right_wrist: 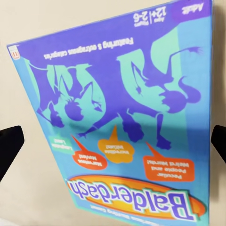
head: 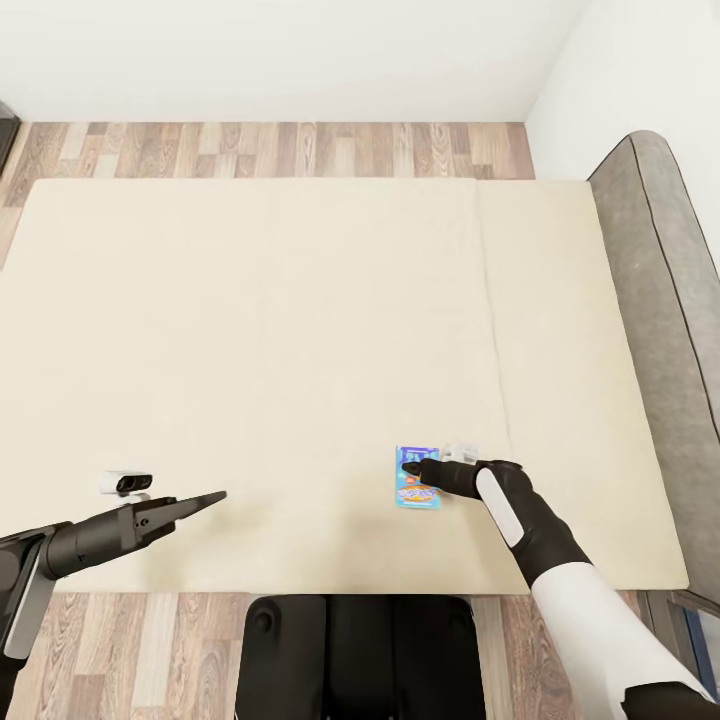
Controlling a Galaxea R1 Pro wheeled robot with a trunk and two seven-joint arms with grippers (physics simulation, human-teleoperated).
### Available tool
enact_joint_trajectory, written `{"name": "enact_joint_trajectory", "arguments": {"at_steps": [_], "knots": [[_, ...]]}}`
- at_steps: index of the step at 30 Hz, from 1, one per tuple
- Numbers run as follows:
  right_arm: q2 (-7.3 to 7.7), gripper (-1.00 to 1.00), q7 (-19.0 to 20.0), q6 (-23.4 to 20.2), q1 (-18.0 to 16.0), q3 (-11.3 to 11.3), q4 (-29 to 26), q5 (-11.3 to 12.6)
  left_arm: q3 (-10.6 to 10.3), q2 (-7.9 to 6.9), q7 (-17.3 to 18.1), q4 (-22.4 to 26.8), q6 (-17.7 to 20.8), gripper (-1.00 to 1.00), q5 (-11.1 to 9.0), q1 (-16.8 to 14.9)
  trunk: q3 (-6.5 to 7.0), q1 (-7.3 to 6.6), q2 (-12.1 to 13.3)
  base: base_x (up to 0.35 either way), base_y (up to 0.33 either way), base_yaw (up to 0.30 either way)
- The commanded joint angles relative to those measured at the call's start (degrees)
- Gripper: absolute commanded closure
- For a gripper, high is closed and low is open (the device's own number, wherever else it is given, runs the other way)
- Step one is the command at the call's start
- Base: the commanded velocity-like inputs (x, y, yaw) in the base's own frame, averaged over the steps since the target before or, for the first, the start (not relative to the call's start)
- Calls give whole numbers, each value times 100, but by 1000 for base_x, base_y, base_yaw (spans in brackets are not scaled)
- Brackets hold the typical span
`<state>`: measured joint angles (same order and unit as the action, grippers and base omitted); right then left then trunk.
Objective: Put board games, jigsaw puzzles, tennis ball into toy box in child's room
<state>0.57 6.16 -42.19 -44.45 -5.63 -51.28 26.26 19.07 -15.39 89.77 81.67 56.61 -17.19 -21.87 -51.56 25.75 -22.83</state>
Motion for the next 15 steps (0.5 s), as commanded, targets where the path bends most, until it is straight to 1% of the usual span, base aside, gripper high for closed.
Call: {"name": "enact_joint_trajectory", "arguments": {"at_steps": [1, 6, 8, 10, 13, 15], "knots": [[1, -100, 23, -16, -2, -8, -5, -29, 3, -7, 23, 0, 61, -100, 5, -1, -6, 3, -9, 0, 0, 0], [-4, -100, -2, -9, -2, -13, -5, -31, 14, -16, 23, -1, 61, -100, 5, -1, -6, 3, -9, 0, 17, 0], [-69, -100, -1, -24, -11, 12, -27, -29, 27, 43, 23, -2, 52, -100, 5, 5, -6, 3, -9, 0, 0, 0], [-119, -100, -1, -25, -11, 10, -26, -28, 27, 43, 23, -2, 52, -100, 5, 6, -6, 3, -9, 0, 0, 0], [-122, -100, -1, -25, -11, 9, -24, -27, 27, 43, 23, -2, 52, -100, 5, 7, -6, 3, -9, 0, 0, 0], [-166, -100, -1, -26, -11, 4, -23, -26, 18, 6, 23, -2, 52, -100, 3, 7, -6, 3, -9, 0, 0, 0]]}}
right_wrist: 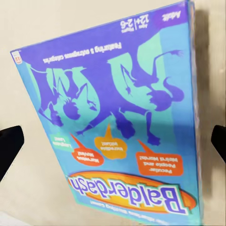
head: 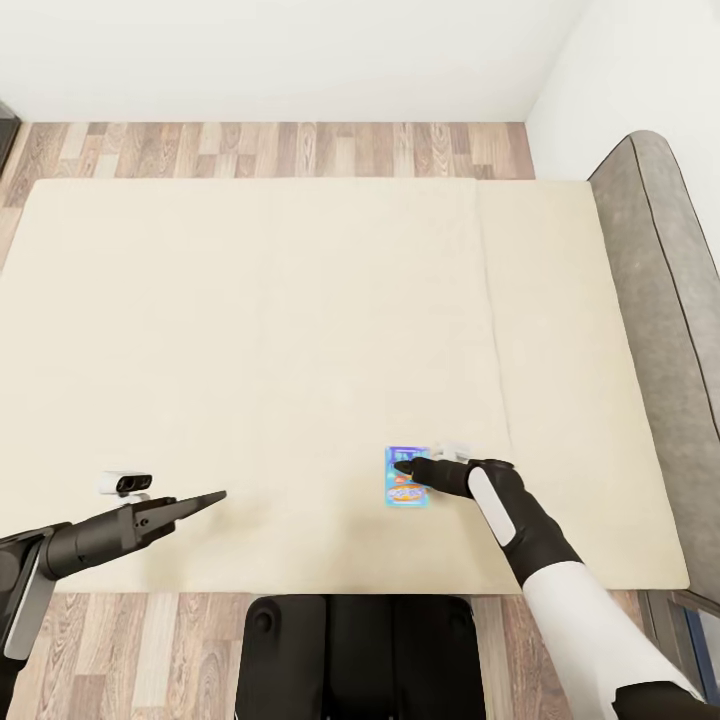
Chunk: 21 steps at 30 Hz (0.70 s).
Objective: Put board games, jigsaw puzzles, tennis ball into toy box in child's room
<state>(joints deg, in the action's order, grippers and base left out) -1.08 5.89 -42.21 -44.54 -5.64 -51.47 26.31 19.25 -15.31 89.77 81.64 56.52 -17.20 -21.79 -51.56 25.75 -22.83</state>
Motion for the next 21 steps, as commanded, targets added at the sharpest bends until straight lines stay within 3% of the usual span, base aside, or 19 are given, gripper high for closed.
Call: {"name": "enact_joint_trajectory", "arguments": {"at_steps": [1, 21], "knots": [[-13, -100, 26, -24, -2, 4, -4, -30, -3, -10, 23, 1, 61, -100, 5, -1, -6, 3, -9, 0, 0, 0], [-63, -100, 26, -24, -2, 1, 6, -30, -8, -26, 23, 1, 61, -100, 7, -2, -6, 3, -9, 10, 7, 0]]}}
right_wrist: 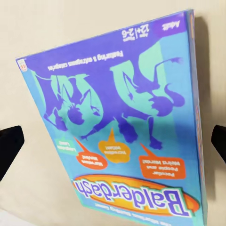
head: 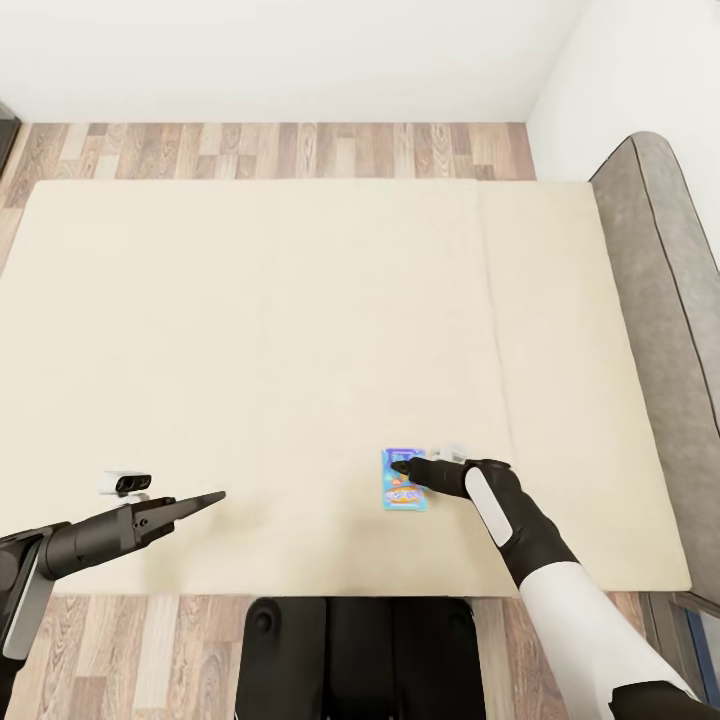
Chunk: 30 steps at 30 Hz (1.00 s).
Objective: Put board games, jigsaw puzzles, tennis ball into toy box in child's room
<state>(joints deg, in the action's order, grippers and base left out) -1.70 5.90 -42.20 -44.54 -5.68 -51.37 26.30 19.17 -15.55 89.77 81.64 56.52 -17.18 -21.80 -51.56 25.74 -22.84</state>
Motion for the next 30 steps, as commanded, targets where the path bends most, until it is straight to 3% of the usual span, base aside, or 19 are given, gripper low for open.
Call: {"name": "enact_joint_trajectory", "arguments": {"at_steps": [1, 30], "knots": [[-2, -100, 26, -25, -2, 5, -4, -29, -1, -2, 23, 1, 61, -100, 4, -1, -6, 5, -8, 136, 97, 0], [-6, -100, 27, -26, -2, 0, -4, -29, 7, -11, 23, 1, 61, -100, 4, 0, -6, 5, -8, 15, 29, 0]]}}
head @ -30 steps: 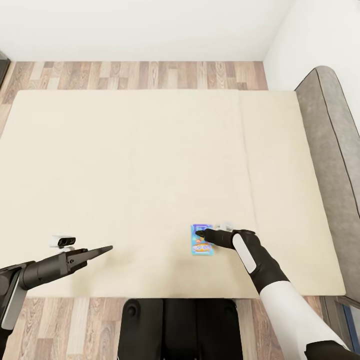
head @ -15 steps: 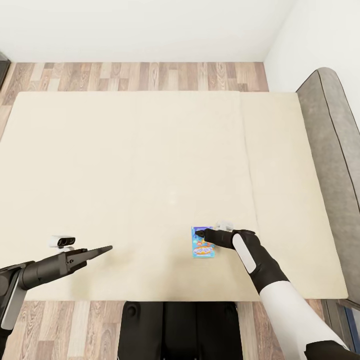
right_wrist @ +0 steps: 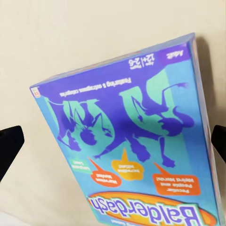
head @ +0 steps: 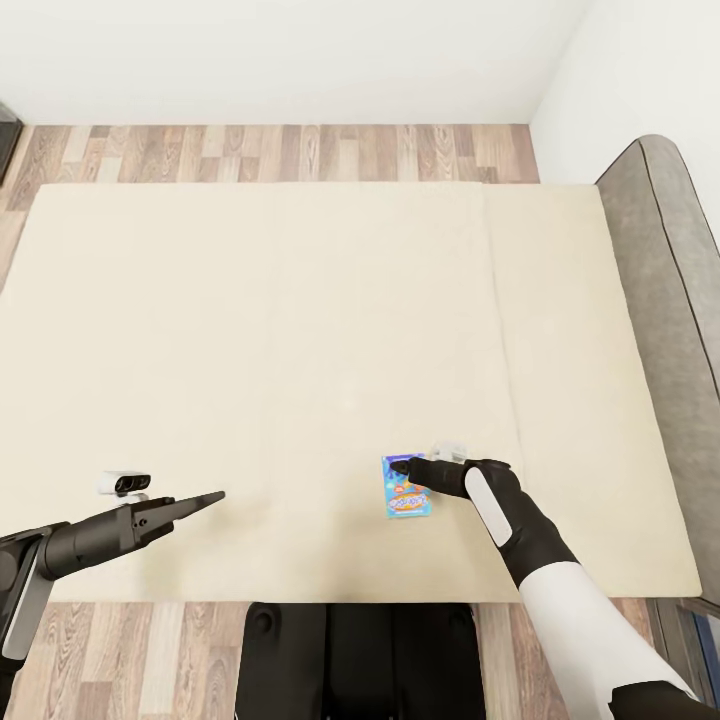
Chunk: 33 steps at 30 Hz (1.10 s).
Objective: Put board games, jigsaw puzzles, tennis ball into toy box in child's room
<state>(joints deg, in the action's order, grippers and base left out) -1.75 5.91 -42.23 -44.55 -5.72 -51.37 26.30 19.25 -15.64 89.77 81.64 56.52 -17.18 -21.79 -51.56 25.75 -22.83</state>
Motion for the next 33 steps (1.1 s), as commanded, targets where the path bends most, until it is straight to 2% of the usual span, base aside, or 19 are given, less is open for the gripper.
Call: {"name": "enact_joint_trajectory", "arguments": {"at_steps": [1, 33], "knots": [[-1, -100, 26, -24, -2, 4, -4, -28, 0, -1, 23, 1, 61, -100, 4, -1, -6, 3, -9, 0, 7, 0], [33, -100, -3, -186, -2, 12, 20, -12, 0, -5, 23, 1, 61, -100, 4, -1, -6, 3, -9, 0, 35, 0]]}}
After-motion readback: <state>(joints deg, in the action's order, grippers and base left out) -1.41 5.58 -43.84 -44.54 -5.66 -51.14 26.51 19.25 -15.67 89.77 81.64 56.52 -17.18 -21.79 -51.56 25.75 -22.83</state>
